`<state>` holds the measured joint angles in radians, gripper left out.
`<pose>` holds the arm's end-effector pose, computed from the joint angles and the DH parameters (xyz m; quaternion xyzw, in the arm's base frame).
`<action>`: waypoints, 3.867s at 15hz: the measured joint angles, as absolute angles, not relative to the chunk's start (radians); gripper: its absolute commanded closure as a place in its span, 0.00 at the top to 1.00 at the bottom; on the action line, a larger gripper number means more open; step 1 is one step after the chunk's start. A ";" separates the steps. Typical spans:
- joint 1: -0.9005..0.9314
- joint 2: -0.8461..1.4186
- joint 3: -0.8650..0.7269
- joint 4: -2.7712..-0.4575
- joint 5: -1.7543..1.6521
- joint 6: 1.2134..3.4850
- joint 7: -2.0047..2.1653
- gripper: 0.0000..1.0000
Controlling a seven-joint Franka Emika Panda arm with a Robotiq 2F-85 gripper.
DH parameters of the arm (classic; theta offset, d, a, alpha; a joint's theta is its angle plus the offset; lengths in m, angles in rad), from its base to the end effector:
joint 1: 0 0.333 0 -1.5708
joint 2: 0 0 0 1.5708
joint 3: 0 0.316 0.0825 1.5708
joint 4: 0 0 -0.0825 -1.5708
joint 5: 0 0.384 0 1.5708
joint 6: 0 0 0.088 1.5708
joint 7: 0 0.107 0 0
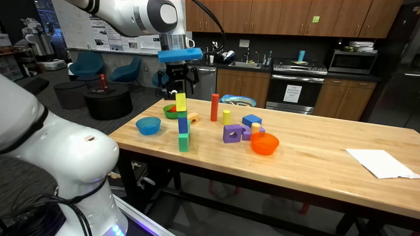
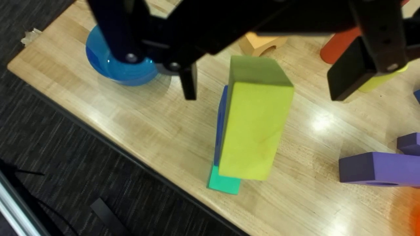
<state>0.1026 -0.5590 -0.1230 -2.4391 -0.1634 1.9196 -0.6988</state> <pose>0.3862 -0.0232 0.5014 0.9296 0.3653 0.0024 0.0485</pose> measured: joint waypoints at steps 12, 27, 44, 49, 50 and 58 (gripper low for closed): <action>0.103 -0.660 -0.123 -2.443 -0.163 1.925 -0.698 1.00; 0.051 -0.881 -0.287 -2.575 -0.225 1.977 -0.898 1.00; 0.007 -0.838 -0.652 -2.602 -0.191 2.007 -1.634 1.00; 0.003 -0.828 -0.652 -2.602 -0.191 2.012 -1.647 1.00; 0.003 -0.828 -0.652 -2.602 -0.191 2.013 -1.648 1.00; 0.003 -0.828 -0.652 -2.602 -0.191 2.013 -1.652 1.00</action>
